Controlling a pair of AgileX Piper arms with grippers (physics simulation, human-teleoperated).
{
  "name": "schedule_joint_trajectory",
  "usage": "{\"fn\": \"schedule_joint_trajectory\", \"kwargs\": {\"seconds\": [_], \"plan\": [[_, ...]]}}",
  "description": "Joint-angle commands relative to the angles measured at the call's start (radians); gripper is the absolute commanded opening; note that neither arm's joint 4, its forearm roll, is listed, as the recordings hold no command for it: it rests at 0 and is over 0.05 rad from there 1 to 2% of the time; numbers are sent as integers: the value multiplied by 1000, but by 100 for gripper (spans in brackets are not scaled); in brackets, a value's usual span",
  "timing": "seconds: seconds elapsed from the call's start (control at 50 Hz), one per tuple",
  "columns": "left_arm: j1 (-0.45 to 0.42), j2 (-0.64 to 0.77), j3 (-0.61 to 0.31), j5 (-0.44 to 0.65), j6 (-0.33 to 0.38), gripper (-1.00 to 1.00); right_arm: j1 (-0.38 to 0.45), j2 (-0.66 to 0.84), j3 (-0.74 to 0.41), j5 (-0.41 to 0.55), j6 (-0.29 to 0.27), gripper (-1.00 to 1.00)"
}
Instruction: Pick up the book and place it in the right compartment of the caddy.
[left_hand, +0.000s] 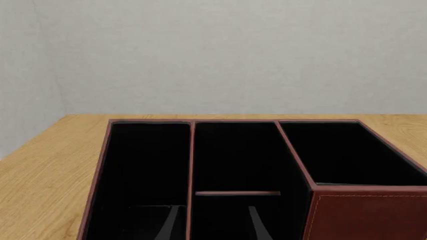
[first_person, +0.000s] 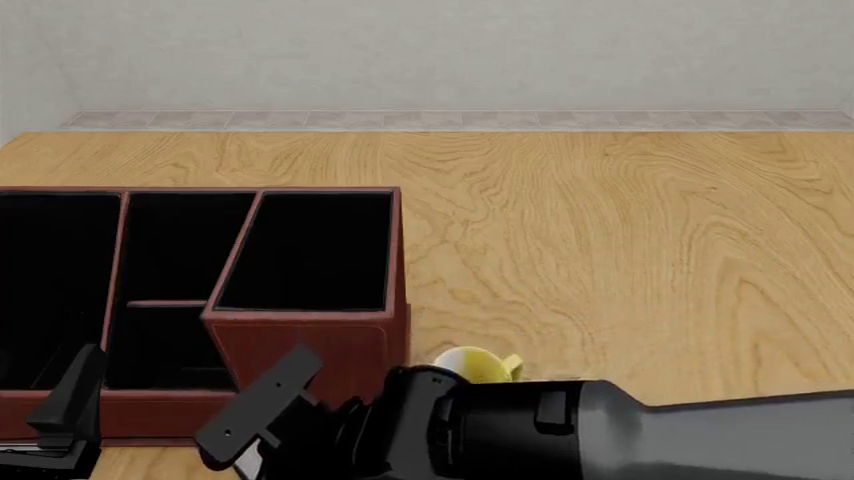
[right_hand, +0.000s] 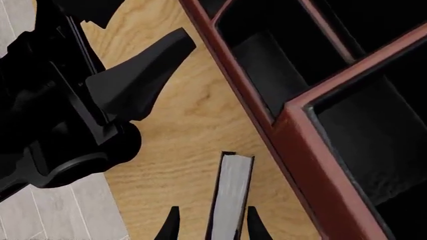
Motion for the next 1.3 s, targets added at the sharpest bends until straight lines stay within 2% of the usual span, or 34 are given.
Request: {"fn": "schedule_joint_trajectory", "kwargs": {"seconds": [0.02, 0.06, 0.1, 0.14, 0.32, 0.58, 0.84, 1.06, 1.3], "plan": [[0, 0, 0, 0, 0, 100, -26, 4, 4, 13, -41, -100], [0, 0, 0, 0, 0, 100, -20, 4, -1, 19, -65, -100], [0, 0, 0, 0, 0, 100, 3, 5, -11, 32, -58, -100], [0, 0, 0, 0, 0, 100, 13, 11, -14, 35, -77, -100], [0, 0, 0, 0, 0, 100, 15, 4, -21, 57, -99, -100], [0, 0, 0, 0, 0, 100, 36, -1, -3, 78, -81, -100], [0, 0, 0, 0, 0, 100, 50, -29, 3, 126, -87, -100], [0, 0, 0, 0, 0, 100, 60, -66, -11, 173, -114, -100], [0, 0, 0, 0, 0, 100, 30, -123, -19, 241, -198, -100]]}}
